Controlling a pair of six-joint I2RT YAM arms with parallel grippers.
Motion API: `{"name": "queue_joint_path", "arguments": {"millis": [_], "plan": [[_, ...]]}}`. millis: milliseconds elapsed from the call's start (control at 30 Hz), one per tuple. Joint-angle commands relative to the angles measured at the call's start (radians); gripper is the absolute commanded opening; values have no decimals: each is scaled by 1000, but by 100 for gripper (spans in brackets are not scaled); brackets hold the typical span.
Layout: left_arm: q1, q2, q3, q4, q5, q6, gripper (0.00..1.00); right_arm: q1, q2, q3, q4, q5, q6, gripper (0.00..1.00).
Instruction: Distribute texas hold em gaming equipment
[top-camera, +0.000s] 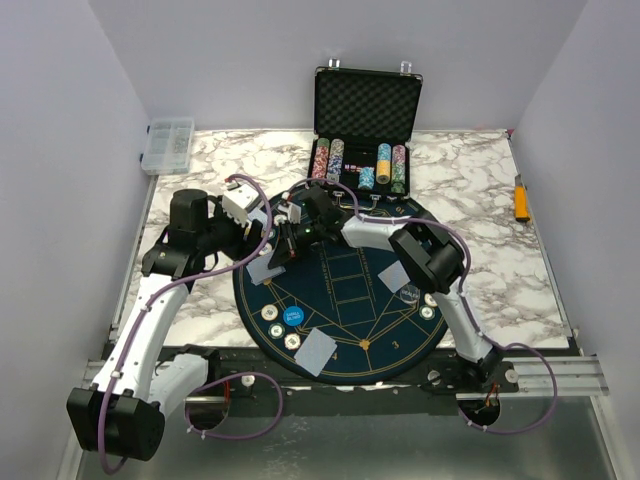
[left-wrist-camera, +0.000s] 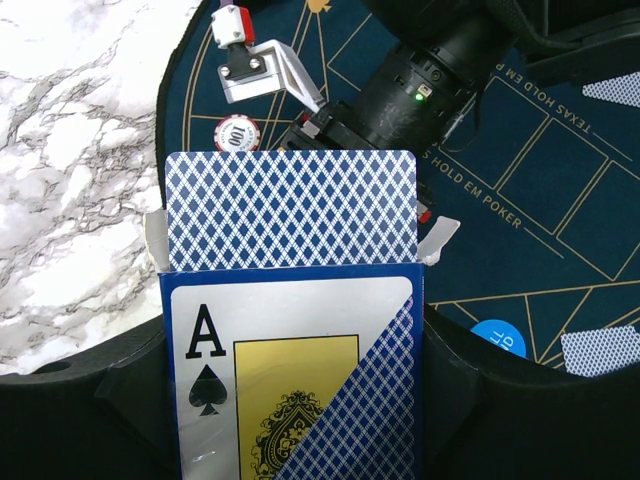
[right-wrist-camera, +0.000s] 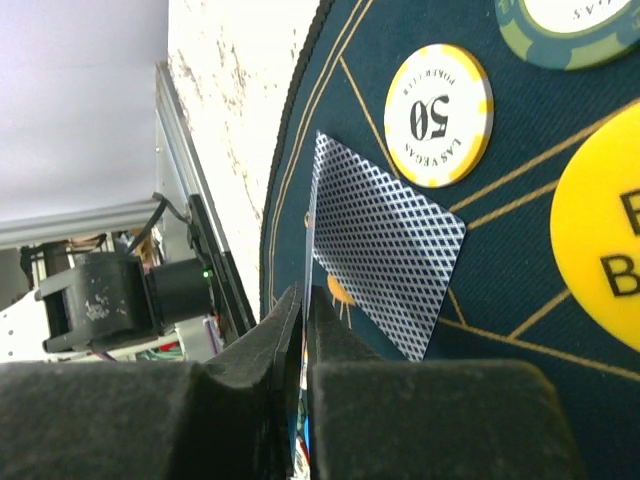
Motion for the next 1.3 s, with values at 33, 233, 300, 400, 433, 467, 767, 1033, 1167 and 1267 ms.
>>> {"name": "queue_joint_path", "arguments": {"millis": [33,233,300,400,433,467,767,1033,1167,1267], "plan": [[9,-21,-3,25,24,-9,0,29,39,52,-12,82,8,14],[10,-14,-2,28,33,-9,0,30,-9,48,-124,172,-37,46],[10,-12,-3,30,38,-8,0,23,-32,47,-157,192,-54,53],[10,-3,-1,33,43,-9,0,-7,-65,32,-184,195,-70,58],[10,0,0,33,45,-9,0,-19,-74,25,-188,193,-76,60],[10,2,0,33,50,-8,0,-34,-84,21,-192,186,-83,62],[8,2,2,25,87,61,0,-66,-236,-2,-331,87,-305,83],[-25,15,19,-80,160,215,0,-159,-416,-71,-424,-122,-380,87],[-126,16,10,-130,151,287,0,-161,-482,-89,-429,-148,-400,86],[-211,23,3,-130,121,292,0,-162,-502,-110,-409,-206,-369,86]]}}
